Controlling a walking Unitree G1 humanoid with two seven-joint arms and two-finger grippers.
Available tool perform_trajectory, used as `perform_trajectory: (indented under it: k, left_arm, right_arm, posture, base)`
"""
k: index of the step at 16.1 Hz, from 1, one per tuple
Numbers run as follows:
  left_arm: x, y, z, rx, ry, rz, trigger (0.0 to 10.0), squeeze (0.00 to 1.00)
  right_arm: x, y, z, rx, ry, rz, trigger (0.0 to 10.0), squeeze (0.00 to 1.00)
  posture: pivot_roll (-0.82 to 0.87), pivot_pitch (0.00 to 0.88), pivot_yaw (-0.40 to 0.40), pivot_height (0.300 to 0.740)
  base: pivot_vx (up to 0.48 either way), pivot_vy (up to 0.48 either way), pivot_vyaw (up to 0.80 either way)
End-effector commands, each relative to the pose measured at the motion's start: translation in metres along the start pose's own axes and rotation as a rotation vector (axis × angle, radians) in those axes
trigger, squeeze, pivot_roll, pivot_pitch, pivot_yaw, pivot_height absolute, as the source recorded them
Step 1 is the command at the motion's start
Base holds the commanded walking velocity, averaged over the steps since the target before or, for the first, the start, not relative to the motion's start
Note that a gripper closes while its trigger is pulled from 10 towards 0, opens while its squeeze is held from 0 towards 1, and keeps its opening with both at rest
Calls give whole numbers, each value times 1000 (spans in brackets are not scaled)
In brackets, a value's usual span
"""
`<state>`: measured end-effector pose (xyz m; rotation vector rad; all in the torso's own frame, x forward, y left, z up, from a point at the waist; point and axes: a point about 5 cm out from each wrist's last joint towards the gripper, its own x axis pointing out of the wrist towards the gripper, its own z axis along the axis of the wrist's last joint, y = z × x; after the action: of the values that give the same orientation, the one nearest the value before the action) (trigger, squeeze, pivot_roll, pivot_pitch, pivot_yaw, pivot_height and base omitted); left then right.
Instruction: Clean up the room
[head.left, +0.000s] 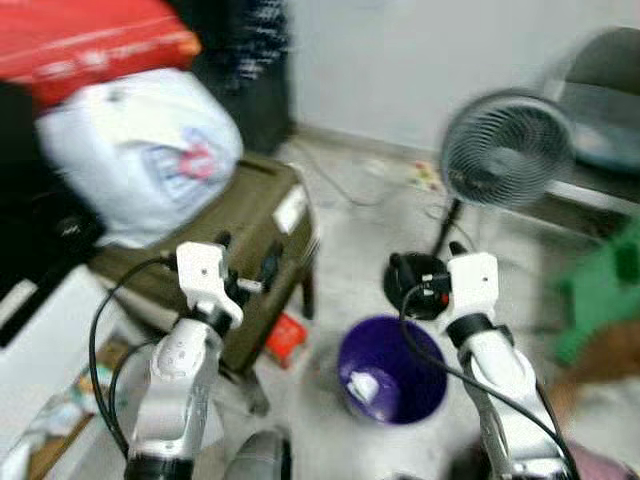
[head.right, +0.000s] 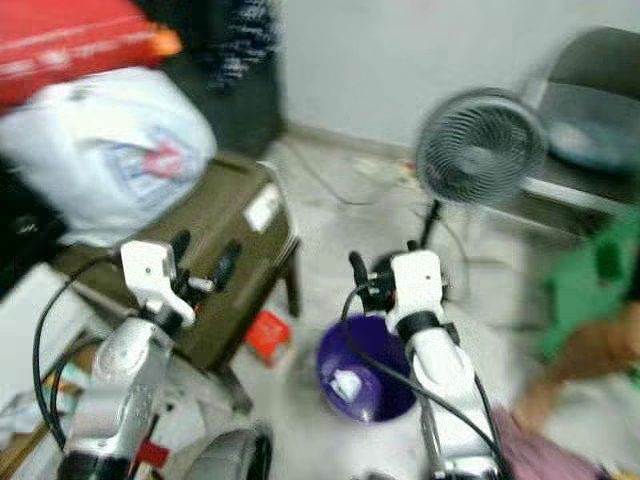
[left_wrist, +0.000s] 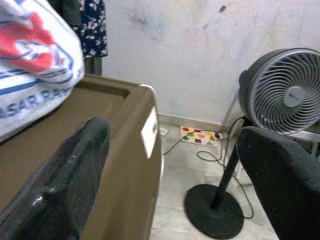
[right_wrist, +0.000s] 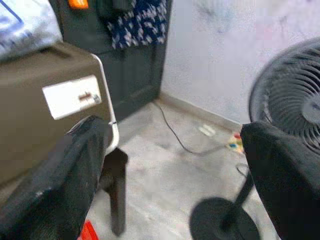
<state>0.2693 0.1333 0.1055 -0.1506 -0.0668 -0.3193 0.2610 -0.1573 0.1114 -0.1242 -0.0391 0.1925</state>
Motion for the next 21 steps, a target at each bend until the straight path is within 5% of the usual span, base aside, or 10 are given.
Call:
perform_trajectory:
  k: [1, 21]
  left_arm:
    - [3, 1, 5, 14, -9, -7, 10000, 0]
    - [2, -2, 2, 35, 13, 10, 10000, 0]
  right_arm:
    - [0, 0, -2, 5, 8, 4, 10000, 0]
    - [1, 1, -3, 11, 10, 20, 10000, 0]
  posture:
    - [-32, 97, 2, 740]
    - [-32, 99, 0, 740]
  base:
    - [0, 0, 800]
    - [0, 0, 800]
